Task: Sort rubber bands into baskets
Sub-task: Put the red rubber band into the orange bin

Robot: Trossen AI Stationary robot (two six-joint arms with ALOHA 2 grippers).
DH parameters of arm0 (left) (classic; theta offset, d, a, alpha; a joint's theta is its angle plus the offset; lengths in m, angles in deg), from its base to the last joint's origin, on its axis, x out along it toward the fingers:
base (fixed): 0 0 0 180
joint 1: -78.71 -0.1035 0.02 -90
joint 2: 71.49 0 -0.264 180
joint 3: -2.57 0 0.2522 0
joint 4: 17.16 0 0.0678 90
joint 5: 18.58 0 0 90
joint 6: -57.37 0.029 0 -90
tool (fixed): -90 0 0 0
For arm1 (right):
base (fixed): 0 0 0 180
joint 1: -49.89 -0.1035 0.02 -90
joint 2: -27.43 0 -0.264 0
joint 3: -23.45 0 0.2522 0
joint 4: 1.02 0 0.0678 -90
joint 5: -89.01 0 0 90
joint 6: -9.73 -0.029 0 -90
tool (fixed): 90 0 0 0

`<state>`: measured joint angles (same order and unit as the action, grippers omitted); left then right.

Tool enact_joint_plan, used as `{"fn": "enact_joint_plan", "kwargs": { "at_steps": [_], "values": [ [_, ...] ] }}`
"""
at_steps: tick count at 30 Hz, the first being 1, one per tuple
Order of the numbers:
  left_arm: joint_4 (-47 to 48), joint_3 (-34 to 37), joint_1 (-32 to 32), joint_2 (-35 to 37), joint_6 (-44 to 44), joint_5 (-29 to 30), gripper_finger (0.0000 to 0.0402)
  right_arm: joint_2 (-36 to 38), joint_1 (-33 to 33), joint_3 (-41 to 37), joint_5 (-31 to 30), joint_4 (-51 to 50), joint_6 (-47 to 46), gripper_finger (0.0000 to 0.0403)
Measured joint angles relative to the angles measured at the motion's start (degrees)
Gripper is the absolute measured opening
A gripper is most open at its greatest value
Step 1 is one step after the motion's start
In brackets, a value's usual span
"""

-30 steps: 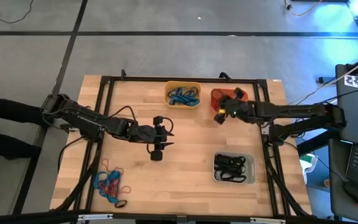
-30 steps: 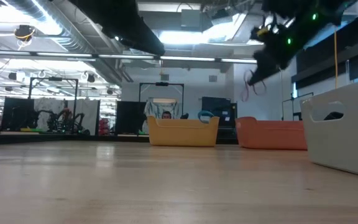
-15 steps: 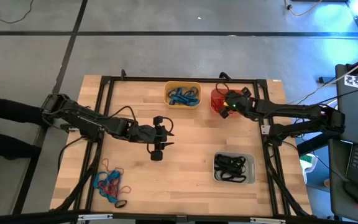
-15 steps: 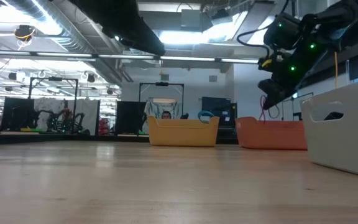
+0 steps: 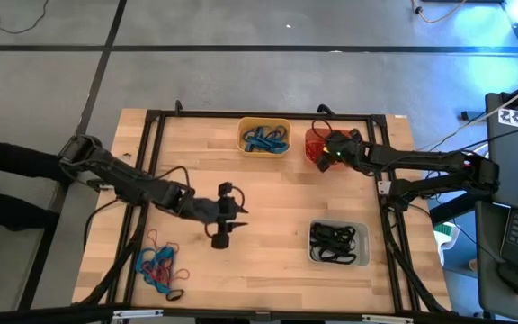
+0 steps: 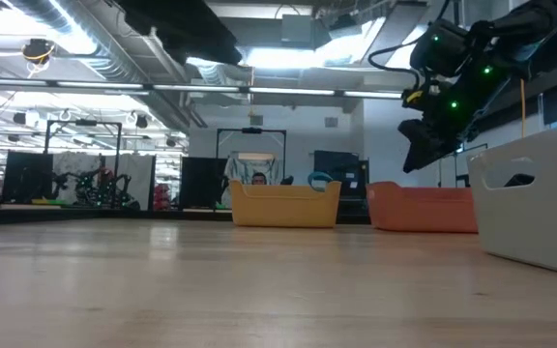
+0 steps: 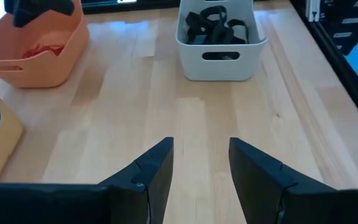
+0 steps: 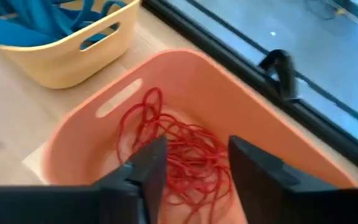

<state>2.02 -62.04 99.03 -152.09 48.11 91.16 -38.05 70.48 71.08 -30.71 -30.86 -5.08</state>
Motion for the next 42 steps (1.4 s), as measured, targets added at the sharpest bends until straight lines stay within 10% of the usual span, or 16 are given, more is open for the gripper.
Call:
{"fn": "enact_joint_plan", "kwargs": {
  "at_steps": [12,42],
  "values": [
    [7.7,0.0,7.5,-1.4,1.0,3.4,0.0153,0.0,-11.4,0.0,2.3,15.4,4.8,0.0216],
    [27.9,0.0,24.1,-10.5,-23.6,-19.2,0.0153,-9.6,-15.3,0.1,2.3,32.4,13.2,0.0216]
  ]
}}
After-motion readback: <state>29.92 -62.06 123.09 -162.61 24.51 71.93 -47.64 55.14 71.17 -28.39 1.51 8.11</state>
